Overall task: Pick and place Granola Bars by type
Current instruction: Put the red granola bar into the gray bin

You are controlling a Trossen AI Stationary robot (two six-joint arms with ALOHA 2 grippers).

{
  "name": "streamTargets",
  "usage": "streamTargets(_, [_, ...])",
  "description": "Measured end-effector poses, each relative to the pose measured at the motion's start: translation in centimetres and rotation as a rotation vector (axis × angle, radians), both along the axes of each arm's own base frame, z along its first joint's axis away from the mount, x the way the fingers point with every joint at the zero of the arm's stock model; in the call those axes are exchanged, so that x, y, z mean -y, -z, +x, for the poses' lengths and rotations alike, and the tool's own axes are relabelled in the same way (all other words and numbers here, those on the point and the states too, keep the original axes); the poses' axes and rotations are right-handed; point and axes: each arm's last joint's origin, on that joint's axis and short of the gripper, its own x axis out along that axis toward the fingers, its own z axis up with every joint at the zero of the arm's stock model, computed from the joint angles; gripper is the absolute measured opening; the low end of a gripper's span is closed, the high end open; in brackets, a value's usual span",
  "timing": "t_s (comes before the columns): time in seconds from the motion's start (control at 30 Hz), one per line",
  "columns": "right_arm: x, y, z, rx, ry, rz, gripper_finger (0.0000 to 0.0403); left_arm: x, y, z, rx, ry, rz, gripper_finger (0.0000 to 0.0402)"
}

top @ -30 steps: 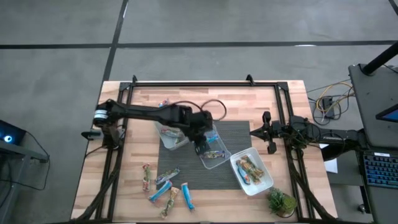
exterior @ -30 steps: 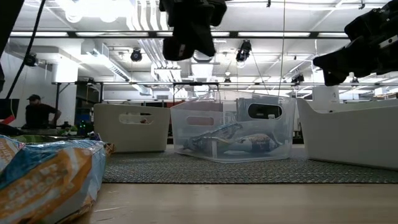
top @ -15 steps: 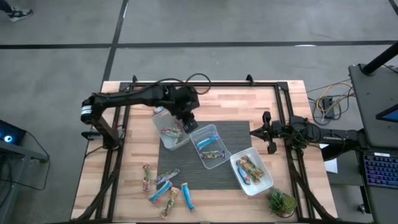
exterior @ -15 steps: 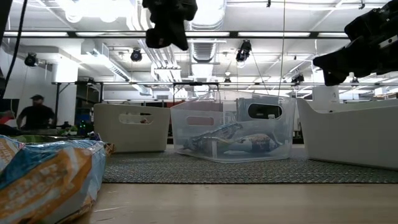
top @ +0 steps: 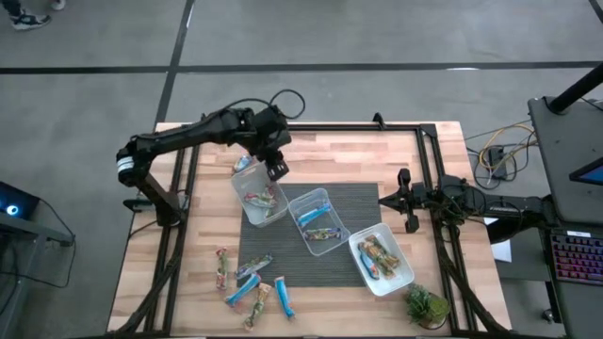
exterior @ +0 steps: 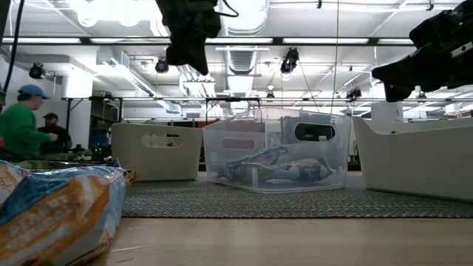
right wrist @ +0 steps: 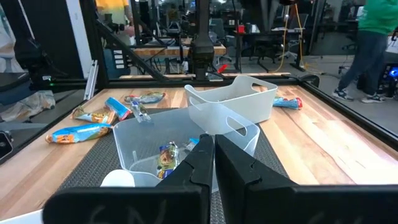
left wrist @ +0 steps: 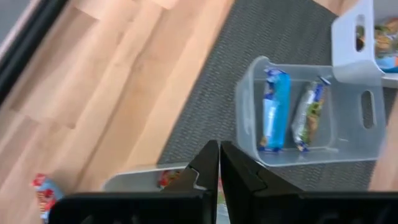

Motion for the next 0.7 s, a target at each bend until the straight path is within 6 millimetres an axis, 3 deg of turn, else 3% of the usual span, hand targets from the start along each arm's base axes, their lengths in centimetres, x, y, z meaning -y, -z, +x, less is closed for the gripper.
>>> streamTargets(0.47, [0.0,0.0,0.0,0.0,0.0,0.0,0.0009,-6.4,-0.3,-2.6,0.041,-0.364,0.014,0.0002])
streamTargets(0.7, [0.0,0.0,0.0,0.0,0.0,0.0,0.0008,-8.2,-0.3,-3.7,0.047,-0.427,0.026,0.0054])
